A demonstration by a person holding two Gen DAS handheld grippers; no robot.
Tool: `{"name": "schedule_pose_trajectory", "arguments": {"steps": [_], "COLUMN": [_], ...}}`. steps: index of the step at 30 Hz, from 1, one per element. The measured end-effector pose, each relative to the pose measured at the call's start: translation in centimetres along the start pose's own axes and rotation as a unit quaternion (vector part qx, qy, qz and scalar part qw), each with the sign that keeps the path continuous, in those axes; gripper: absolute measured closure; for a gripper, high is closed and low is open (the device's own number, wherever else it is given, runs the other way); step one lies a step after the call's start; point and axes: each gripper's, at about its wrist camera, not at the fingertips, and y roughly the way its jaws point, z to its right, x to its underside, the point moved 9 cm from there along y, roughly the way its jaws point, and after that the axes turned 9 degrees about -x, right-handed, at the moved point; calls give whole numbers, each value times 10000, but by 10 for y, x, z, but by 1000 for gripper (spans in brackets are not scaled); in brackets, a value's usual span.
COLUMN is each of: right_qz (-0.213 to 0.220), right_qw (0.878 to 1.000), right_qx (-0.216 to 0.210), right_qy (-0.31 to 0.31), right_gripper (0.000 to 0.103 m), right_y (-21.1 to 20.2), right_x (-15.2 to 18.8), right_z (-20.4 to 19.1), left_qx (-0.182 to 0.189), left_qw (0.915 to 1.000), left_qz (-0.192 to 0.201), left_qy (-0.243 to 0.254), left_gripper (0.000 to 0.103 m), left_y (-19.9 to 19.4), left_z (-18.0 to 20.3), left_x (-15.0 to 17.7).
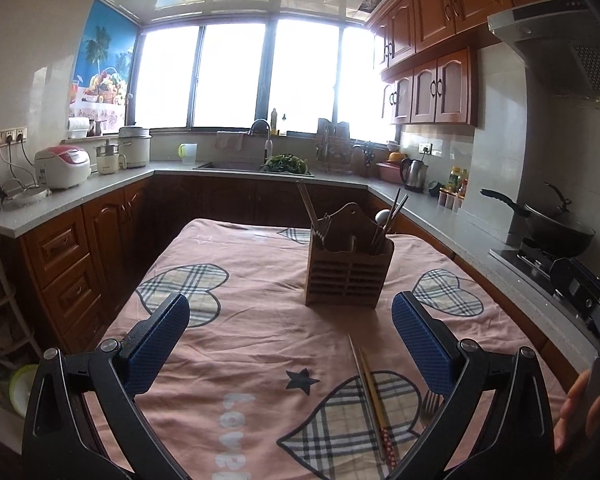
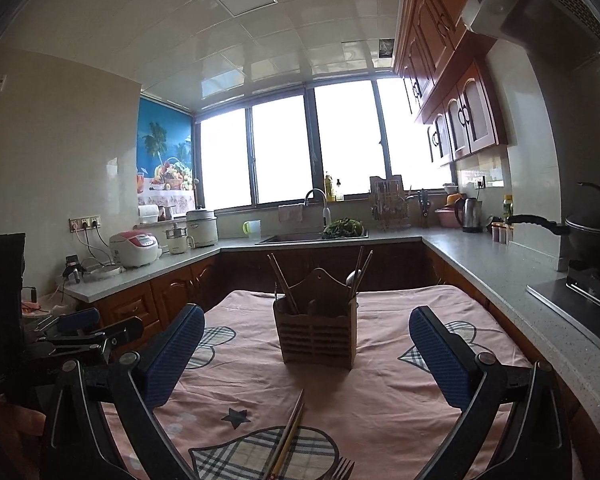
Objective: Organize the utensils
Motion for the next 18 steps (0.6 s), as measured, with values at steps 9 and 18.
{"name": "schedule_pose_trajectory", "arguments": {"steps": [9,18], "right_qz": [-230,-299], "right_qw": [9984,9980], "right_qx": [408,414], "right_qy": [312,379], "right_gripper": [0,0], "right_y": [15,15], "right_x": [77,92], "right_z": [27,32], "left_qx": [-388,-508], "left_qw": [9992,9985], "left_qz": [-40,-79], "left_qy": [79,210], "left_gripper": [0,0], "left_y": [15,17], "left_z": [-7,-7], "left_x": [47,61]}}
